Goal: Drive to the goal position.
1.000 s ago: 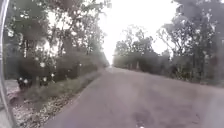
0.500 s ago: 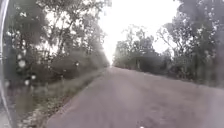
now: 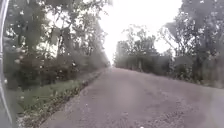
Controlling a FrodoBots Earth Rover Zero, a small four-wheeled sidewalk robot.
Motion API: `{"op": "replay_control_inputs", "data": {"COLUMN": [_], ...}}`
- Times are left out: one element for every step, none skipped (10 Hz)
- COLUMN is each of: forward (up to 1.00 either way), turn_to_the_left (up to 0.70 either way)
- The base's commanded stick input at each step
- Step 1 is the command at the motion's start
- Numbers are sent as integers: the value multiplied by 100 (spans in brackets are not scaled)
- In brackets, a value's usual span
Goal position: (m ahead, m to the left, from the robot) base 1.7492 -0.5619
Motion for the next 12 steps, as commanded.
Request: {"op": "replay_control_inputs", "data": {"forward": [70, 70, 62, 17, 10, 10, 10, 10, 10, 10, 10, 10], "turn_to_the_left": [1, 1, 1, 1, 1, 1, 1, 1, 1, 1, 1, 1]}}
